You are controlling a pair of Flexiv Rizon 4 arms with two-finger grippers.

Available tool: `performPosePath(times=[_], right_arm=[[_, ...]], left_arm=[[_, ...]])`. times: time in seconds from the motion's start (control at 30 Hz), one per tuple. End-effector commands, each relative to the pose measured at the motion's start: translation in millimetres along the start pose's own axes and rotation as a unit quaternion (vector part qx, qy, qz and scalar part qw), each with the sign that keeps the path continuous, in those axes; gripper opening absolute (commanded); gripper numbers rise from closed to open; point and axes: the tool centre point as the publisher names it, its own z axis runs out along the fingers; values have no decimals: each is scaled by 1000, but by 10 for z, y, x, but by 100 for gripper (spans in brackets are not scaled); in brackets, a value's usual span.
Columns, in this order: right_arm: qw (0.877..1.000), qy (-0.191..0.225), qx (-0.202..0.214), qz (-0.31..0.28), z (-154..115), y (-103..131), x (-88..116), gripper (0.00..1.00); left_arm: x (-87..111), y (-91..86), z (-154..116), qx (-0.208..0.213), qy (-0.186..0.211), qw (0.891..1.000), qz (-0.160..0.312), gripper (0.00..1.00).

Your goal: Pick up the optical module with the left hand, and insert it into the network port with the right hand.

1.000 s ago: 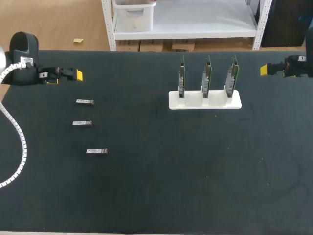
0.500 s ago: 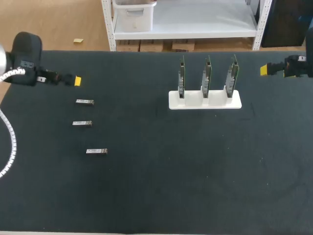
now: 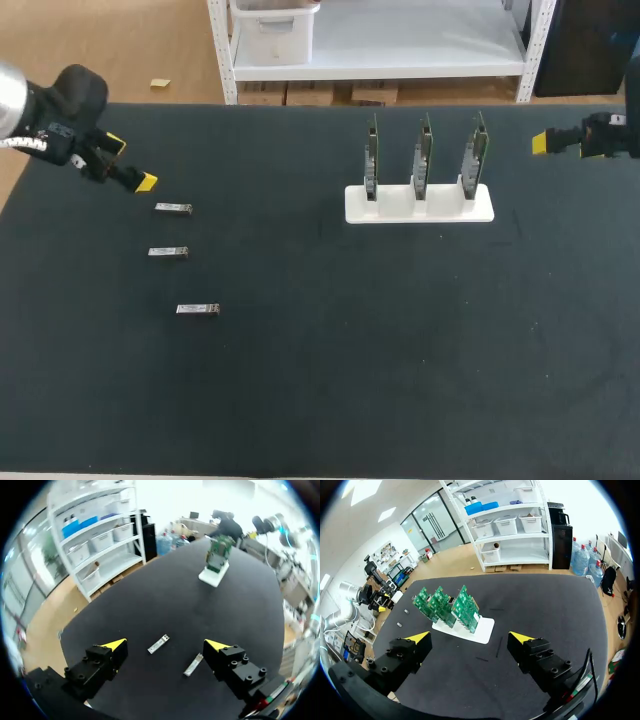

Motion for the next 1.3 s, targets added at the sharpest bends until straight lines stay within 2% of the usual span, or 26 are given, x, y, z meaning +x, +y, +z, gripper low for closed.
performPosePath(times=[0.03, 0.13, 0.23, 0.33, 0.5, 0.57, 0.73, 0.83, 1.17, 1.3], right_arm=[[1000, 0, 1, 0, -7, 6, 4, 100], [1000, 0, 1, 0, -7, 6, 4, 100], [1000, 0, 1, 0, -7, 6, 4, 100], [1000, 0, 1, 0, -7, 6, 4, 100], [1000, 0, 1, 0, -7, 6, 4, 100], [1000, 0, 1, 0, -7, 6, 4, 100], [1000, 0, 1, 0, -7, 6, 4, 100], [1000, 0, 1, 0, -7, 6, 4, 100], [1000, 0, 1, 0, -7, 6, 4, 100], [1000, 0, 1, 0, -7, 6, 4, 100]], left_arm=[[-63, 139, 179, 40, 91, 983, 156, 100], [-42, 173, 254, 50, 105, 978, 176, 100], [16, 205, 344, 40, 132, 967, 216, 100], [72, 190, 405, 55, 153, 959, 234, 100], [180, 213, 534, 48, 209, 948, 236, 100], [206, 219, 563, 56, 216, 948, 229, 100], [313, 196, 661, 43, 248, 942, 223, 100], [362, 190, 719, 55, 249, 943, 213, 100], [508, 68, 889, 79, 272, 922, 263, 100], [485, 115, 938, 81, 274, 924, 253, 100]])
